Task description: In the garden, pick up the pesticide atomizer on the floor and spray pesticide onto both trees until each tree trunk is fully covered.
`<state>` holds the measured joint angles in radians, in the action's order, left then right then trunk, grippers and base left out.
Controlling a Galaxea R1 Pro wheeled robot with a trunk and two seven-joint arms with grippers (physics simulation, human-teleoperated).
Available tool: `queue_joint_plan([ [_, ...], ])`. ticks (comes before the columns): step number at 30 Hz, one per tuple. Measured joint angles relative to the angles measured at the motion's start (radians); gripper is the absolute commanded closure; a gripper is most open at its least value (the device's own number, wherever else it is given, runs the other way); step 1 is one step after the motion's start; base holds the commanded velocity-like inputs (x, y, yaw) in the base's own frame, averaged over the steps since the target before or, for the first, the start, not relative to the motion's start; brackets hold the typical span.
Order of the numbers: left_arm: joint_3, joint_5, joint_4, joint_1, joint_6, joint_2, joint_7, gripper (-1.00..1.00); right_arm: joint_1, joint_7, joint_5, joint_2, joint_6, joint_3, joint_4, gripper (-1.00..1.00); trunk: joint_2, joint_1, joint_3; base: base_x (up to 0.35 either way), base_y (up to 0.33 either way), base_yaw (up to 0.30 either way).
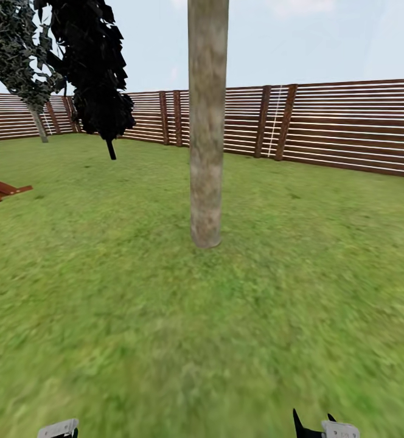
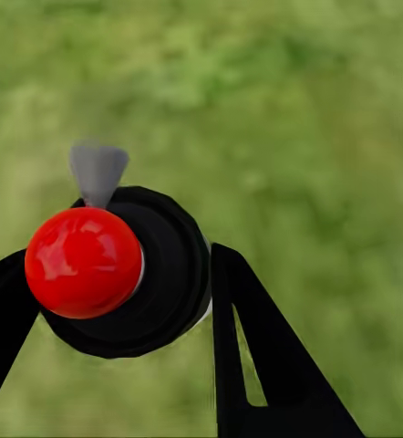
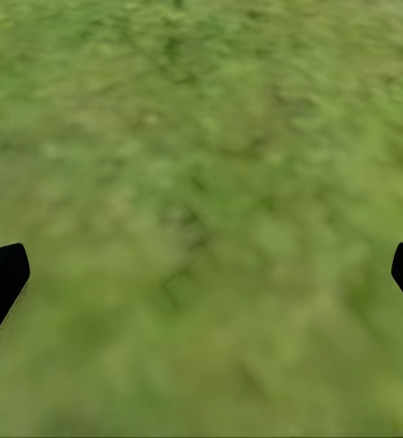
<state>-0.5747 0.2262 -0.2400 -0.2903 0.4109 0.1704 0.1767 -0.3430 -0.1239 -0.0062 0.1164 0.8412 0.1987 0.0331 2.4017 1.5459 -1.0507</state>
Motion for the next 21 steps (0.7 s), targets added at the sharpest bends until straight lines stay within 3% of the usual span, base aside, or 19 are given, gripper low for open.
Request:
queue_joint_plan([
  [21, 0.0, 0.0, 0.0, 0.0, 0.0, 0.0, 0.0, 1.0, 0.0, 0.0, -0.001, 0.0, 0.0, 0.0, 0.0, -1.0, 0.0, 0.0, 0.0, 0.34, 0.0, 0.0],
])
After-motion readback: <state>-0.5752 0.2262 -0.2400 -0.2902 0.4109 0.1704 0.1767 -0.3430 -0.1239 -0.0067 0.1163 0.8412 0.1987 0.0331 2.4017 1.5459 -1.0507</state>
